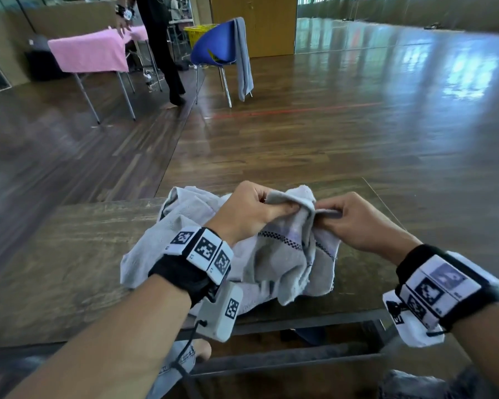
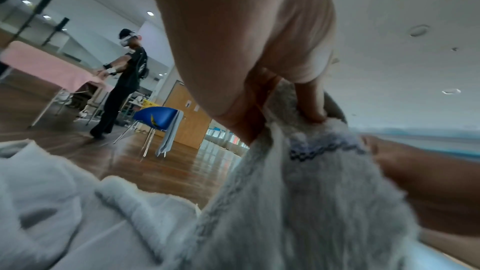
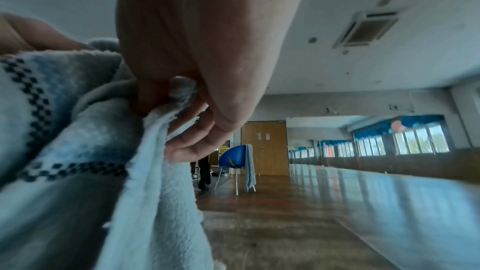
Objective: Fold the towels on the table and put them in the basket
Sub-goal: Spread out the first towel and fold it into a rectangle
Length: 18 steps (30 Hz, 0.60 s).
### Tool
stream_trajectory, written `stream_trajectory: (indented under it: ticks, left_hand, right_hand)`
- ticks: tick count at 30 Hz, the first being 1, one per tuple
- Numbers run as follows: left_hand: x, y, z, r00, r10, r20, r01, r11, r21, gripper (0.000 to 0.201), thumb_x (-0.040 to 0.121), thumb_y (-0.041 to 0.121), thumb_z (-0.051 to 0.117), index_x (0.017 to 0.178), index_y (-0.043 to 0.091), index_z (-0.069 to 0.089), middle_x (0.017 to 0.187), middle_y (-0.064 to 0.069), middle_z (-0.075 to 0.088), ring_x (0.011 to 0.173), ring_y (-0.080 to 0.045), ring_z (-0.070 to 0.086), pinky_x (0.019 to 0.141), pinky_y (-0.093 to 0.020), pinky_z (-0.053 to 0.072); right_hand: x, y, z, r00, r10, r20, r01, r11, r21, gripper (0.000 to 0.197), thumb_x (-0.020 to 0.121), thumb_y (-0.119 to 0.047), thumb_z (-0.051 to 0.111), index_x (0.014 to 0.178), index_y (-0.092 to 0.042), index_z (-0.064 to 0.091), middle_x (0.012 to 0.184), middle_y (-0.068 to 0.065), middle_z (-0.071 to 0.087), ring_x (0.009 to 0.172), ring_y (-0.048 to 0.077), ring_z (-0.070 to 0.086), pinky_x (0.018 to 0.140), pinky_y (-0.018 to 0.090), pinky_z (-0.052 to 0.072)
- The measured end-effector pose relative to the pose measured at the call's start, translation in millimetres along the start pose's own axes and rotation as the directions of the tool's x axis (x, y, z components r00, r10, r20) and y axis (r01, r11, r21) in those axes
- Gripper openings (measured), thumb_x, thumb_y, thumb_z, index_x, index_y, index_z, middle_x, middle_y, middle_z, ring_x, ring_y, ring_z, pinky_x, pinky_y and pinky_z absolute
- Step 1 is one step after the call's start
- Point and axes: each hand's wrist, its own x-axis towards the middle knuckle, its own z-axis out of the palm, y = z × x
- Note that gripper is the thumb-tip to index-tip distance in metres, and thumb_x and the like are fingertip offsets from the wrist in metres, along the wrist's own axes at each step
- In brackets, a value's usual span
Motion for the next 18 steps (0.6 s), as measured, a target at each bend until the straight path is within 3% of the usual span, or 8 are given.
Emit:
stream_trajectory:
  ticks: [2,5,7,9,11,12,16,18]
  left_hand:
    - [14.2,6.3,-6.5,0.998,0.042,-0.048,-0.039,0.997,0.06,0.03,0.083,0.027,0.079,0.087,-0.002,0.077,0.09,-0.033,0.07,0.073,-0.02,0.054,0.071,-0.038,0.045]
    - [48.8,27.6,-25.3,0.986,0.102,-0.135,-0.082,0.986,0.147,0.041,0.083,0.035,0.078,0.075,-0.005,0.072,0.065,-0.011,0.061,0.061,-0.013,0.046,0.057,-0.032,0.039]
    - [78.2,43.3,-39.3,0.96,0.167,-0.225,-0.121,0.971,0.207,0.047,0.083,0.035,0.077,0.061,-0.002,0.059,0.061,-0.004,0.045,0.06,-0.014,0.036,0.054,-0.032,0.031]
    - [105.1,53.9,-53.8,0.923,0.218,-0.316,-0.126,0.95,0.287,0.04,0.084,0.034,0.074,0.059,0.011,0.053,0.062,-0.004,0.042,0.063,-0.016,0.034,0.056,-0.033,0.031]
    - [124.9,56.3,-68.4,0.904,0.261,-0.338,-0.126,0.919,0.373,0.038,0.086,0.032,0.071,0.058,0.012,0.055,0.06,-0.004,0.042,0.061,-0.017,0.034,0.056,-0.031,0.031]
    - [132.5,54.4,-75.5,0.901,0.27,-0.339,-0.115,0.903,0.413,0.035,0.087,0.03,0.07,0.059,0.012,0.06,0.058,-0.002,0.042,0.06,-0.015,0.034,0.055,-0.029,0.031]
    - [154.2,34.8,-99.5,0.888,0.204,-0.413,0.08,0.815,0.574,0.028,0.091,0.016,0.061,0.063,0.012,0.058,0.059,-0.006,0.043,0.06,-0.017,0.036,0.058,-0.029,0.033]
    - [158.2,20.5,-108.8,0.876,0.14,-0.461,0.195,0.772,0.605,0.025,0.093,0.014,0.058,0.069,0.01,0.06,0.068,-0.012,0.052,0.066,-0.026,0.05,0.061,-0.032,0.038]
  right_hand:
    - [22.1,-5.9,-13.2,0.994,-0.051,-0.094,0.041,0.994,-0.105,0.018,0.082,-0.022,0.067,0.091,-0.03,0.081,0.084,-0.006,0.078,0.078,0.001,0.068,0.07,0.029,0.057]
    - [66.3,-23.7,-42.9,0.951,-0.164,-0.263,0.108,0.97,-0.216,0.017,0.076,-0.013,0.067,0.085,-0.019,0.08,0.079,0.011,0.075,0.074,0.001,0.058,0.07,0.029,0.052]
    - [95.2,-40.1,-62.0,0.883,-0.3,-0.361,0.16,0.915,-0.369,0.022,0.077,-0.016,0.062,0.091,-0.02,0.079,0.08,0.003,0.074,0.078,0.006,0.063,0.073,0.032,0.054]
    - [122.1,-52.0,-78.2,0.837,-0.407,-0.367,0.172,0.83,-0.53,0.031,0.084,-0.019,0.056,0.106,-0.026,0.076,0.101,-0.003,0.076,0.093,0.019,0.07,0.078,0.04,0.055]
    - [147.5,-51.3,-94.3,0.861,-0.397,-0.32,0.122,0.77,-0.626,0.034,0.093,-0.02,0.054,0.118,-0.031,0.074,0.131,-0.001,0.068,0.11,0.03,0.067,0.089,0.045,0.054]
    - [158.5,-47.2,-101.7,0.877,-0.361,-0.318,0.075,0.756,-0.65,0.032,0.096,-0.021,0.054,0.118,-0.032,0.074,0.135,0.003,0.065,0.114,0.034,0.064,0.093,0.047,0.052]
    - [171.7,-21.8,-119.7,0.86,-0.205,-0.468,-0.143,0.782,-0.607,0.021,0.092,-0.024,0.055,0.094,-0.037,0.071,0.098,0.004,0.07,0.097,0.037,0.065,0.082,0.047,0.055]
    - [163.6,-7.4,-121.6,0.837,-0.119,-0.534,-0.253,0.78,-0.572,0.019,0.084,-0.028,0.055,0.09,-0.036,0.072,0.082,0.005,0.063,0.086,0.039,0.066,0.073,0.042,0.054]
